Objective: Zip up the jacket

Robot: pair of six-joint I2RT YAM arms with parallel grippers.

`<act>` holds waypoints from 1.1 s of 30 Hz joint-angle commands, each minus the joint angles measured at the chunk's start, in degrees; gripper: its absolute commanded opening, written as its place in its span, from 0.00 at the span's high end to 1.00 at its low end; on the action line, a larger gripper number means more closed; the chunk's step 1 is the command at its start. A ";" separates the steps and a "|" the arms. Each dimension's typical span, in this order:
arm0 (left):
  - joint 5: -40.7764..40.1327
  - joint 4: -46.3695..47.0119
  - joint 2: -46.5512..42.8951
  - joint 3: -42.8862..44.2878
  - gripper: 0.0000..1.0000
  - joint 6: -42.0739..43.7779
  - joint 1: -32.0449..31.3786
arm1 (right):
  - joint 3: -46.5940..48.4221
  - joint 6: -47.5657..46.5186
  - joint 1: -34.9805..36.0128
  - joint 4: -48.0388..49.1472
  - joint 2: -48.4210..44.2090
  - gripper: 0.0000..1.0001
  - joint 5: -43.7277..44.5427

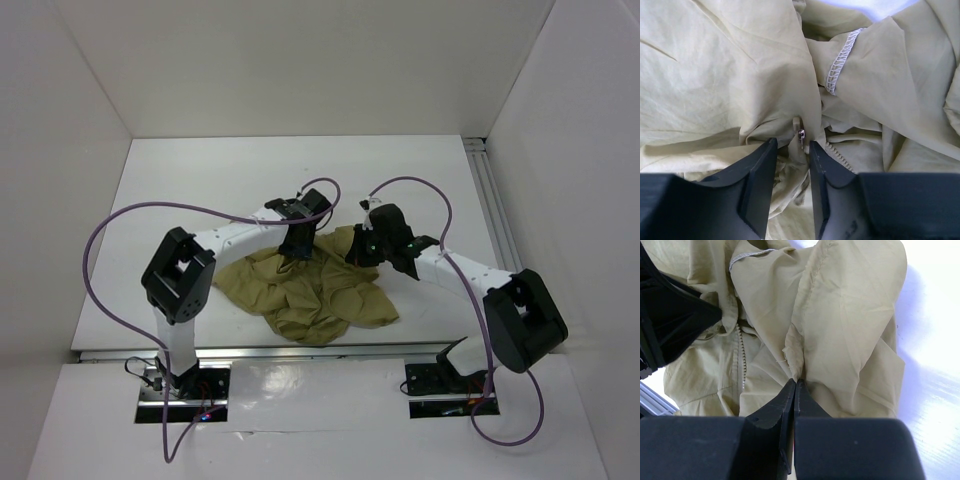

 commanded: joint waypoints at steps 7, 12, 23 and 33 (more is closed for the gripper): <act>-1.73 -1.96 0.03 1.55 0.68 0.05 0.12 | 0.73 -0.74 -0.42 0.06 0.48 1.00 0.02; -1.20 -1.96 -1.11 1.55 0.88 0.05 1.17 | 0.73 -0.74 -0.42 0.06 0.48 1.00 0.02; 21.98 15.96 -19.29 -14.00 1.00 1.72 14.62 | 0.73 -0.13 2.38 3.13 -0.05 1.00 -2.87; 43.25 34.87 -31.95 -27.01 1.00 2.25 22.88 | 2.57 -0.30 5.55 12.01 -1.72 1.00 -7.01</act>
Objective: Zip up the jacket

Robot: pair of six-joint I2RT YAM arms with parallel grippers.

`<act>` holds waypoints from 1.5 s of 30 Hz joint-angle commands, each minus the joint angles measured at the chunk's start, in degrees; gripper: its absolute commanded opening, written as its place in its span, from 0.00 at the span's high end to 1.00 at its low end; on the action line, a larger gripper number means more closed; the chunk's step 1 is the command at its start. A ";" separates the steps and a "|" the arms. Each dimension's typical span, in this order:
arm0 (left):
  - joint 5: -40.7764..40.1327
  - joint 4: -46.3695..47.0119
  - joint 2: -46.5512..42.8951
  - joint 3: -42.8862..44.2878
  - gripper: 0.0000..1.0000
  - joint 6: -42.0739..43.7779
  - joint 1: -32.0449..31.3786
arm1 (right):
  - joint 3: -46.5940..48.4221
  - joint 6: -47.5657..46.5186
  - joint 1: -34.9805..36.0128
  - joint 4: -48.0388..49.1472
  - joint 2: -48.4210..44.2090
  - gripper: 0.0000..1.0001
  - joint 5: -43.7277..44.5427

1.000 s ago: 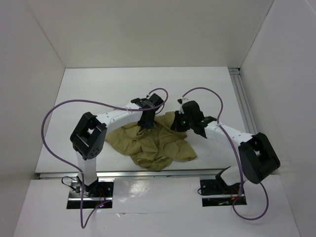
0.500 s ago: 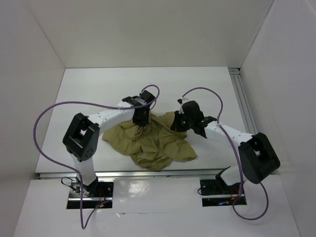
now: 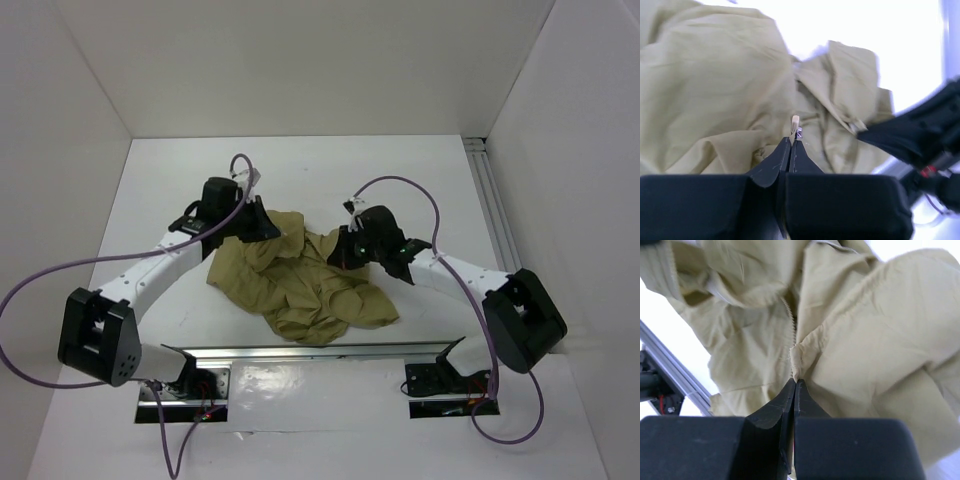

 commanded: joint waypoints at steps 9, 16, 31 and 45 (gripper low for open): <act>26.88 23.04 -4.87 -8.47 1.00 -2.02 7.90 | 6.04 -2.65 0.55 8.64 -2.49 1.00 -0.75; 36.11 31.57 -5.39 -12.95 1.00 -4.49 9.93 | 11.40 -5.37 0.55 9.17 0.94 1.00 -0.75; 44.39 36.85 -4.34 -12.43 1.00 -5.89 10.45 | 10.89 -3.18 0.02 18.66 5.09 1.00 -9.36; 44.39 41.16 -3.28 -13.48 1.00 -8.26 10.45 | 6.31 -0.81 0.55 21.03 0.25 1.00 -12.27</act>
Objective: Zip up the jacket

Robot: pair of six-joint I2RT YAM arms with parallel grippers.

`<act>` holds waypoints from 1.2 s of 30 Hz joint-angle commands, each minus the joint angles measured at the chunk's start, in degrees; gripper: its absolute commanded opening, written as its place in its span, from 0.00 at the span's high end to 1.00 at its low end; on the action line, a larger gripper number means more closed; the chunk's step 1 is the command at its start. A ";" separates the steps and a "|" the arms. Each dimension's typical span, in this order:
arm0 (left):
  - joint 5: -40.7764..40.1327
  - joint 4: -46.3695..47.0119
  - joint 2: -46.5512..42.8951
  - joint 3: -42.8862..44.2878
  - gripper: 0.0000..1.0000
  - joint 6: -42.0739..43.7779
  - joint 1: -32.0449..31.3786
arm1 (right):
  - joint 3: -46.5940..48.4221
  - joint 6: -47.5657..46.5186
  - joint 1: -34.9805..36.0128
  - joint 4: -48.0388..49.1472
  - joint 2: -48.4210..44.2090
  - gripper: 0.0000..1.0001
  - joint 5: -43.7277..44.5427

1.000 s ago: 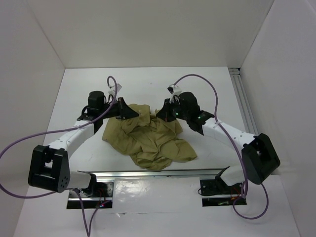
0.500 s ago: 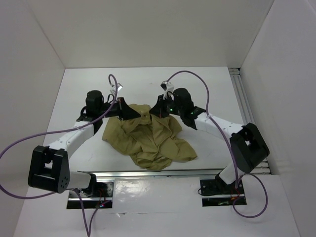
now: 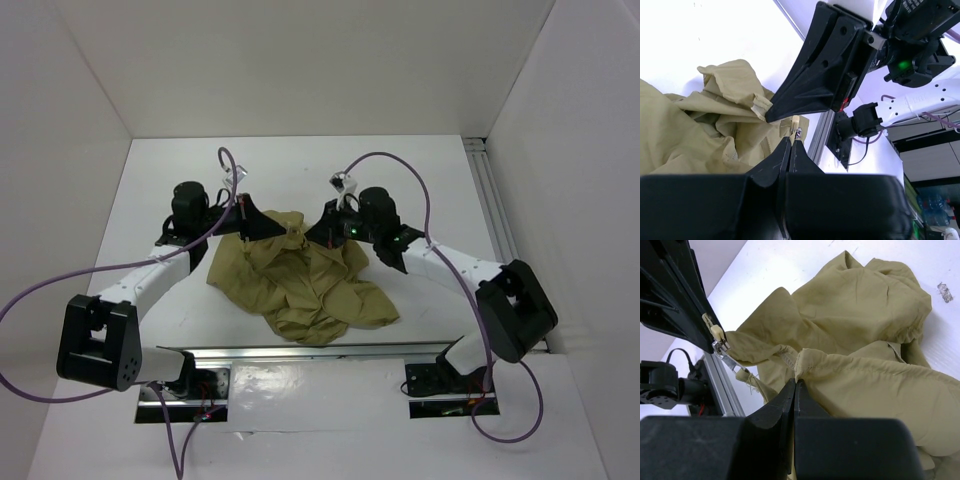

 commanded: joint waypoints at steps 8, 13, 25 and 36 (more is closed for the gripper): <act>0.32 7.27 0.00 -1.36 1.00 -1.88 0.31 | -2.07 2.83 0.50 8.70 -5.49 1.00 -0.15; 1.46 10.78 0.52 -2.50 1.00 -4.00 0.31 | -2.07 2.83 1.03 9.93 -5.49 1.00 -1.46; 4.71 14.74 2.10 -2.50 1.00 -6.28 0.31 | -1.29 2.83 1.56 11.60 -3.04 1.00 0.10; 5.77 16.06 2.10 -2.50 1.00 -6.81 0.31 | 1.10 1.69 1.56 11.60 -1.28 1.00 -0.85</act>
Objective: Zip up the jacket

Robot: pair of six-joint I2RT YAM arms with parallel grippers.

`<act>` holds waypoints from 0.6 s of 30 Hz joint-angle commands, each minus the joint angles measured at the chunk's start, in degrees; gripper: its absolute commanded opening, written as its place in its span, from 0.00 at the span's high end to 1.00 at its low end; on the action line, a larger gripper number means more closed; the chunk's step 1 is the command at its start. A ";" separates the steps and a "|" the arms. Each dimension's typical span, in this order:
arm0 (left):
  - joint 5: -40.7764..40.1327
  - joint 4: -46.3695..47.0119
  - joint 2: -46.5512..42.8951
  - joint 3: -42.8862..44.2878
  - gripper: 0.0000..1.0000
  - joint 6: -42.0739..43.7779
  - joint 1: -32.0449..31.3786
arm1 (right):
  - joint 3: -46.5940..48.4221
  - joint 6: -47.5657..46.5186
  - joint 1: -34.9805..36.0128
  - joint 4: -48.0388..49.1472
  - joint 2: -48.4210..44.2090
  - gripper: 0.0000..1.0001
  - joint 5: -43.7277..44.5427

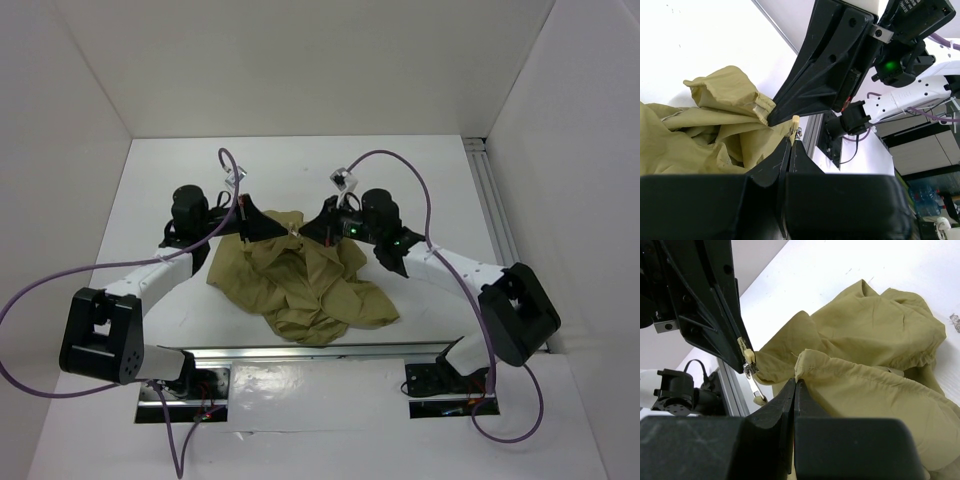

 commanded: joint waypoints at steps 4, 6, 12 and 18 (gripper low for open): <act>-0.62 2.56 0.18 -0.51 1.00 0.01 0.27 | 2.76 -1.11 1.47 3.24 -1.34 1.00 -1.47; -2.12 1.76 -0.34 -0.51 1.00 0.71 0.27 | 2.76 -1.72 2.00 2.45 -1.88 1.00 -1.47; -3.79 0.00 -0.35 0.09 1.00 0.71 0.27 | 3.98 -3.66 4.46 -3.26 -2.58 1.00 0.71; -4.77 0.52 -0.87 0.10 1.00 1.24 0.80 | 4.51 -4.89 4.99 -6.79 -3.10 1.00 5.99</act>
